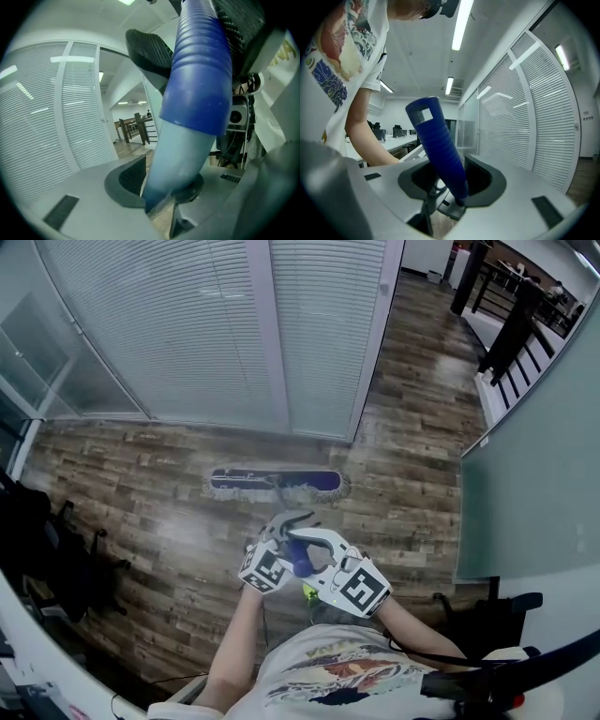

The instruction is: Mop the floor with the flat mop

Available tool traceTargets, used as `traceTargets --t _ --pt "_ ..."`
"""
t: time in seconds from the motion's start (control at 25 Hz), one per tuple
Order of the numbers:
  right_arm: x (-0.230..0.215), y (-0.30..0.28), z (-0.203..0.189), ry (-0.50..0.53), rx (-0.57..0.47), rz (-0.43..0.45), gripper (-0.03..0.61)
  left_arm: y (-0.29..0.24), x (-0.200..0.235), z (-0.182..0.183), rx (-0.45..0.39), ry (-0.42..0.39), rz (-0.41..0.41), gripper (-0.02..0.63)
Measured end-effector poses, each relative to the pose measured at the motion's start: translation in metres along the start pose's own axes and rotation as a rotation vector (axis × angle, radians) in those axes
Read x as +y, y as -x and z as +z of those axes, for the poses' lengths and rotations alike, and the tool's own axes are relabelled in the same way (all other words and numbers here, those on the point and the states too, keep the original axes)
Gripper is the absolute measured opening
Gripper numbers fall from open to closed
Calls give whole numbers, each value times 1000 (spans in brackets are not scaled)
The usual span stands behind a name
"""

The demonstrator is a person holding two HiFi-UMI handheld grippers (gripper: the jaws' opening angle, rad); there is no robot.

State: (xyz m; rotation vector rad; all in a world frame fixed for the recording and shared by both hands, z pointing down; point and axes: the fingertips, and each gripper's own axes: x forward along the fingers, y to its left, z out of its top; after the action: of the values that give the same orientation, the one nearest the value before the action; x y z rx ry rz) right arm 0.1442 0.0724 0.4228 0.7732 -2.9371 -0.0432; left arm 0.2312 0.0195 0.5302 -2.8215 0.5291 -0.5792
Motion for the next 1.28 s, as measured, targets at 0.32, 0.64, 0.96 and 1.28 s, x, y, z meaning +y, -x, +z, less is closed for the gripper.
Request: traceTargets --t 0.32,0.64,0.96,1.28 --pt "153 36 -10 89 82 47 161 90 -121 -2 -27 23 30 77" --pt "265 83 -18 92 80 129 161 143 -230 0 0 26 7 80" --pt "254 75 -29 36 23 198 188 136 -225 -4 -21 -21 -22 86" --pt "178 16 -25 26 -1 245 192 112 -131 -17 -40 4 7 86"
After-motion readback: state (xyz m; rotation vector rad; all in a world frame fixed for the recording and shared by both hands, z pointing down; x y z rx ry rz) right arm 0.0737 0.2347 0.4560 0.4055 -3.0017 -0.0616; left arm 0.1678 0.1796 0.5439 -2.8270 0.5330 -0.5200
